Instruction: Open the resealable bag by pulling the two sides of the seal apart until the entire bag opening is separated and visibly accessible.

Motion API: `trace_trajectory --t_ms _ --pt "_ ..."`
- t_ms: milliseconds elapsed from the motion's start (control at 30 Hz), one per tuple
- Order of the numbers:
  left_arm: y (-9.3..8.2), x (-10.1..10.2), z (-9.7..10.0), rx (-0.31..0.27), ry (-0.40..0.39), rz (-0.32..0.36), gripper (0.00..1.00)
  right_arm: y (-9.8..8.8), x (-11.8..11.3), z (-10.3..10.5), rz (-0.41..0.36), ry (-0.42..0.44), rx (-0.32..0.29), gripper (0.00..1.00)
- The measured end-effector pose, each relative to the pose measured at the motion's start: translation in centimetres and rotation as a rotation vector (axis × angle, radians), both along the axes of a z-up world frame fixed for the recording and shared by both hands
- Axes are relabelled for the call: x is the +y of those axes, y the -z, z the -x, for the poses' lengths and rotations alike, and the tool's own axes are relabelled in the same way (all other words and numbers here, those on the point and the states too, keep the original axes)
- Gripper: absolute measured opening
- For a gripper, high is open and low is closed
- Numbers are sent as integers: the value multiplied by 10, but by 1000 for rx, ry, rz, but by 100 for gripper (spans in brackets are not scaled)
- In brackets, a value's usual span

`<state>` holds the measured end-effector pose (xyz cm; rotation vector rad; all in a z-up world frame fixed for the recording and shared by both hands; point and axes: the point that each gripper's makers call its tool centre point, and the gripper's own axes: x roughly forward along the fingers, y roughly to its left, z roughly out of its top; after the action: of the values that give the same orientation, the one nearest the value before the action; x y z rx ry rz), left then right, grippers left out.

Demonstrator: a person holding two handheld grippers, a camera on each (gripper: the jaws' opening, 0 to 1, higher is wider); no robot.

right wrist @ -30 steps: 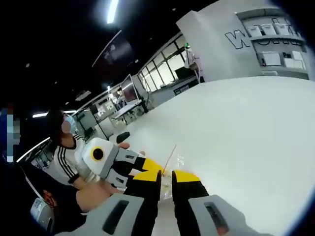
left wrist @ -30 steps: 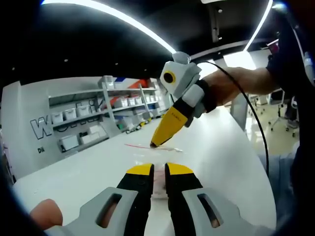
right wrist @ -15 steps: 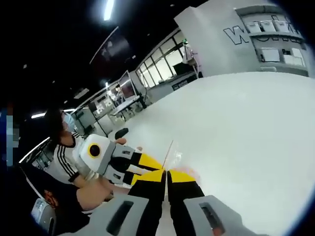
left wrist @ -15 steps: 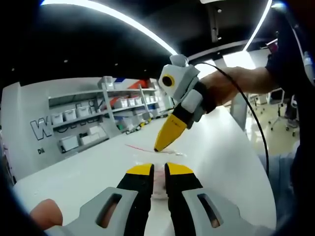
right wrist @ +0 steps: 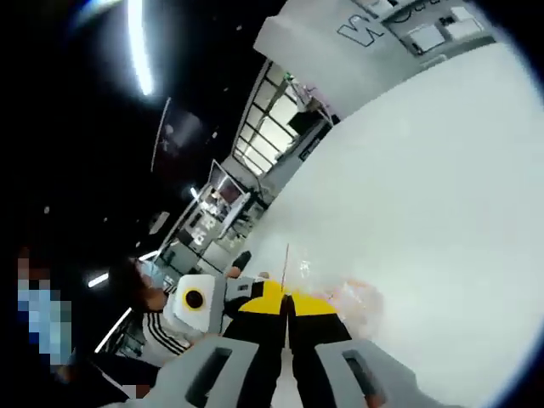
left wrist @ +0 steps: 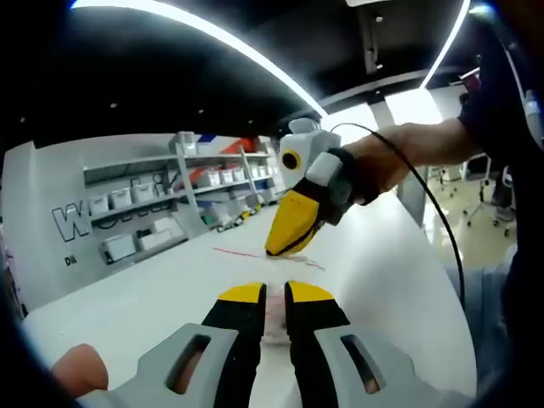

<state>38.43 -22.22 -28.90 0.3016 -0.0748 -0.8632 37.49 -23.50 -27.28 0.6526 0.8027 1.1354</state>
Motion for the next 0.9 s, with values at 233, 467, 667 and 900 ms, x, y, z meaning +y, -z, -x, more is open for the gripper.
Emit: trace_trajectory --t_ms 233,467,667,900 --pt "0 0 0 3 1 1 10 -4 -2 -2 -103 18 110 0" --pt "1 0 0 4 -1 0 10 -7 -5 -12 -126 36 122 0" --pt "1 0 0 4 -2 -1 10 -10 -8 -12 -31 55 -112 2" --pt "1 -1 1 1 0 -3 10 -9 -6 0 92 24 -248 15"
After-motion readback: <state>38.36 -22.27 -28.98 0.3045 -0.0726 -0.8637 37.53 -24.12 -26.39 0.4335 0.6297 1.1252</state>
